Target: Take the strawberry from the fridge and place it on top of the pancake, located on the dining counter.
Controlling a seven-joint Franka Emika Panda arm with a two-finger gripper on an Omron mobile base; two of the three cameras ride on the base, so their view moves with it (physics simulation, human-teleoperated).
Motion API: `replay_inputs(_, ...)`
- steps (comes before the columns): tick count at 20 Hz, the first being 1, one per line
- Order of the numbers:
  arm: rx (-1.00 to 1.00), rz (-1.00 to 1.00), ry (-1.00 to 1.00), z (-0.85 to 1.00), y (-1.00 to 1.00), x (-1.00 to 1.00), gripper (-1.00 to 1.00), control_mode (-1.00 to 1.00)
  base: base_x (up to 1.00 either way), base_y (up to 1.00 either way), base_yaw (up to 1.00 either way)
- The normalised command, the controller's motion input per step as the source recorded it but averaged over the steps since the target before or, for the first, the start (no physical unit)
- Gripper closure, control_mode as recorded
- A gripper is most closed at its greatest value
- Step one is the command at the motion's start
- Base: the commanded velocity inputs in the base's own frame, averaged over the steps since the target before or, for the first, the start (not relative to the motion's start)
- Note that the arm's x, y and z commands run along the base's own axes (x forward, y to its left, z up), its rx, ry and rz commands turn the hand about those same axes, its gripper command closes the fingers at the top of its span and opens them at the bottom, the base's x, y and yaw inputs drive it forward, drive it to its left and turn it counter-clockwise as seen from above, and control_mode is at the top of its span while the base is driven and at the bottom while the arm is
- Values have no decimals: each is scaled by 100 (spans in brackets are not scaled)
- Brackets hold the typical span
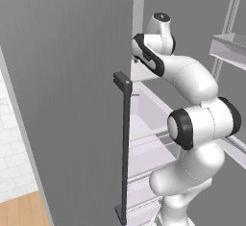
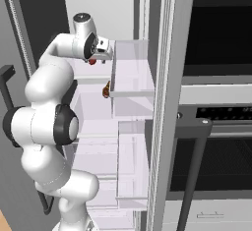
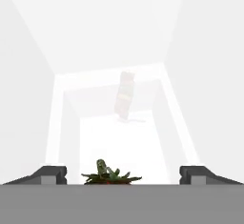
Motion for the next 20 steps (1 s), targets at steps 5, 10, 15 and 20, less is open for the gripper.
replay_inputs(5,0,0,0,-16,2,-19,100,-100,0,0,0)
replay_inputs(10,0,0,-14,-1,0,-50,100,-100,0,0,0)
replay_inputs(15,0,0,-10,1,0,-91,100,-100,0,0,0)
replay_inputs(20,2,0,-3,8,0,-100,100,-100,0,0,0)
